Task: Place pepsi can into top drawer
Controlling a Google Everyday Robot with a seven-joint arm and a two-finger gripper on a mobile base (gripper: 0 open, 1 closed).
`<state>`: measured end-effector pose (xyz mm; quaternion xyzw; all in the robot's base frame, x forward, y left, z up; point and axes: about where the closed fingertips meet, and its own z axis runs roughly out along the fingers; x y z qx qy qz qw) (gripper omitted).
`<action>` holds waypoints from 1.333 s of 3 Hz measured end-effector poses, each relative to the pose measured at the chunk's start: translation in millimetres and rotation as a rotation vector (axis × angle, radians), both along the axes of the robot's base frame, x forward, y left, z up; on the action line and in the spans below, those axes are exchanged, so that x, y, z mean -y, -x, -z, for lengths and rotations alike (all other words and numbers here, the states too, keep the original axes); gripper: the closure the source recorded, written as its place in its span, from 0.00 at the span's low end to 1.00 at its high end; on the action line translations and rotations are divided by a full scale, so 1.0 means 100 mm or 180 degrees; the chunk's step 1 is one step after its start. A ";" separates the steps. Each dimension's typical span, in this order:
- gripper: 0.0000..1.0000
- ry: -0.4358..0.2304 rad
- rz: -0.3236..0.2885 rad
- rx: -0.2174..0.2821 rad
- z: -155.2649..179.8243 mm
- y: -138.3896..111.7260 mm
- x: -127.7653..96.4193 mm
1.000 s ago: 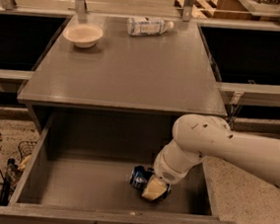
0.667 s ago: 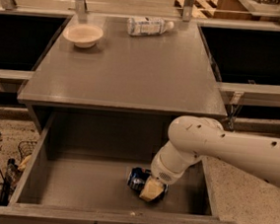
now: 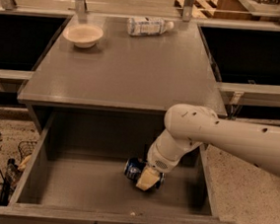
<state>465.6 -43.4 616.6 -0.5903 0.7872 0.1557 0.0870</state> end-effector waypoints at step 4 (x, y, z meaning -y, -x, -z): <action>0.82 -0.0037 -0.0041 -0.0140 0.19 0.05 -0.02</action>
Offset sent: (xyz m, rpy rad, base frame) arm -0.0045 -0.0036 -0.0175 0.0030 0.0386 -0.0065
